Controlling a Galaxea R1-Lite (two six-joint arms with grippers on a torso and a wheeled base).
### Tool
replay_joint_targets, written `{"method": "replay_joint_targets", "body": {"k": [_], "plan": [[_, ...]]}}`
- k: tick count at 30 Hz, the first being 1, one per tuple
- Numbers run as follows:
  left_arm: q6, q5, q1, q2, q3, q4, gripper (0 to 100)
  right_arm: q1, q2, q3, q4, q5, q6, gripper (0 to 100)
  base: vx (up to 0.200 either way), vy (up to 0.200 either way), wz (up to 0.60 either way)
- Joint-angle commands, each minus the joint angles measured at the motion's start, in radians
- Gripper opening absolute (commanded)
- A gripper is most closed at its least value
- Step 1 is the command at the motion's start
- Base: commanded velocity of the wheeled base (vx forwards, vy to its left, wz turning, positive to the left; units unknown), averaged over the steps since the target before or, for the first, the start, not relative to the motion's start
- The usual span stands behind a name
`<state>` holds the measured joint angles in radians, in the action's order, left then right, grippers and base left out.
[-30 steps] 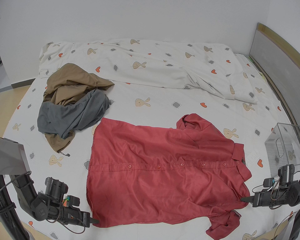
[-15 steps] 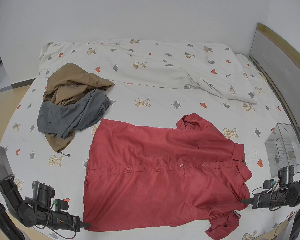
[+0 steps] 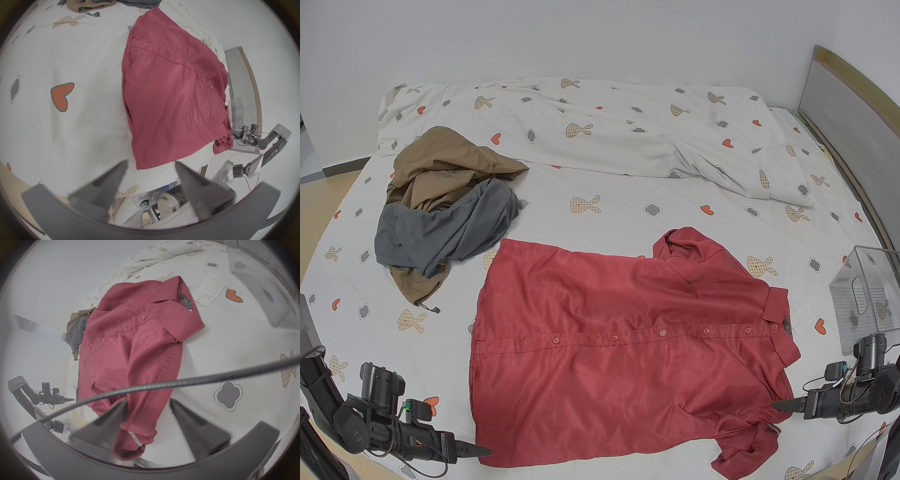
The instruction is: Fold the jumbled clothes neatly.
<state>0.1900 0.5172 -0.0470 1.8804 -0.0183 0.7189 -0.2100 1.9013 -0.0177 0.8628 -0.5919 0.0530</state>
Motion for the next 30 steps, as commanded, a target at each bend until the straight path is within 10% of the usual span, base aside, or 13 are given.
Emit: {"method": "replay_joint_targets", "body": {"k": [1, 11, 21, 30], "plan": [[-0.001, 0.000, 0.006, 0.000, -0.005, 0.002, 100, -0.032, -0.002, 0.018, 0.001, 0.001, -0.001, 100, 0.000, 0.000, 0.00], [0.002, 0.000, -0.024, -0.092, -0.068, 0.004, 100, -0.011, -0.297, 0.015, -0.107, -0.003, 0.016, 100, 0.000, 0.000, 0.00], [0.008, 0.000, -0.128, -0.193, -0.265, -0.153, 100, 0.422, -0.482, -0.091, -0.485, 0.101, 0.079, 100, 0.000, 0.000, 0.00], [0.035, 0.000, -0.132, -0.257, -0.474, -0.391, 100, 0.598, -0.268, -0.122, -0.525, 0.391, 0.076, 100, 0.000, 0.000, 0.00]]}}
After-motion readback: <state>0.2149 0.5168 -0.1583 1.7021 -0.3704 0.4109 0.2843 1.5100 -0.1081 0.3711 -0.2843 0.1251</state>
